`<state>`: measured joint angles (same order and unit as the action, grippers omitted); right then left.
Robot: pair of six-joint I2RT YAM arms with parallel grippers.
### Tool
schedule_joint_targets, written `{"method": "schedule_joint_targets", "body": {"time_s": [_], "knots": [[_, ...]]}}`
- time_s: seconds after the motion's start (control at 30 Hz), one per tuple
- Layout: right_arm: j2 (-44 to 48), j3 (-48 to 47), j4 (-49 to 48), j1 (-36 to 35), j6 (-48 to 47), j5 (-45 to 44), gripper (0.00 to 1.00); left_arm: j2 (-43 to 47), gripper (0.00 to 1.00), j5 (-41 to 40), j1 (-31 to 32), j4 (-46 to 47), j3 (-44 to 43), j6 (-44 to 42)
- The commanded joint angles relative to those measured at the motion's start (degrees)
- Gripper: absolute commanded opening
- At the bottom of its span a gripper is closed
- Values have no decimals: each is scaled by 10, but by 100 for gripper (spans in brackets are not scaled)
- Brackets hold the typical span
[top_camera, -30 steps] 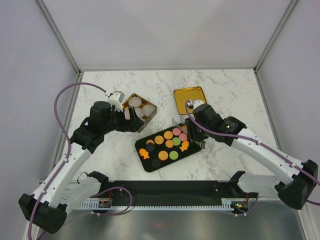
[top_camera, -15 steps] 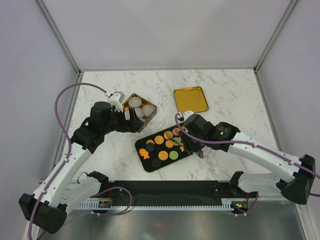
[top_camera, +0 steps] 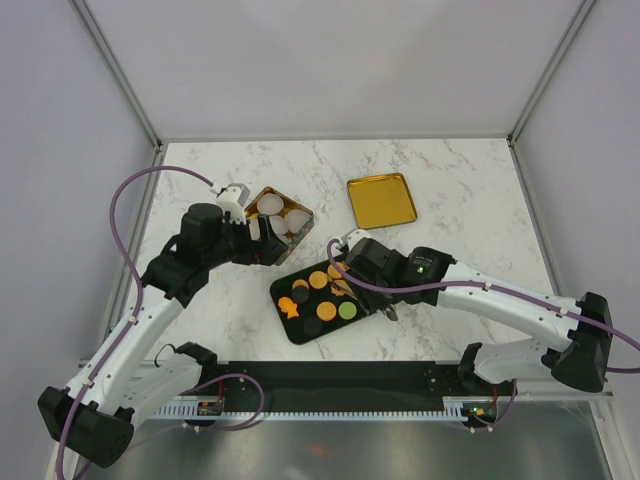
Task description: Pack the cookies
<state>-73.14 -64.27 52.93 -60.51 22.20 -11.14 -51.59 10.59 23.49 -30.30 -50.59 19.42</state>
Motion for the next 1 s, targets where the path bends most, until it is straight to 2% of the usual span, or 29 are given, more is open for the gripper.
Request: {"method": "schedule_joint_targets", "body": {"time_s": [0.0, 0.97], "knots": [[-9, -28, 10, -14, -4, -22, 52, -1, 100, 0, 0, 6, 2, -5], [-46, -31, 26, -63, 13, -63, 52, -3, 100, 4, 0, 6, 2, -4]]}}
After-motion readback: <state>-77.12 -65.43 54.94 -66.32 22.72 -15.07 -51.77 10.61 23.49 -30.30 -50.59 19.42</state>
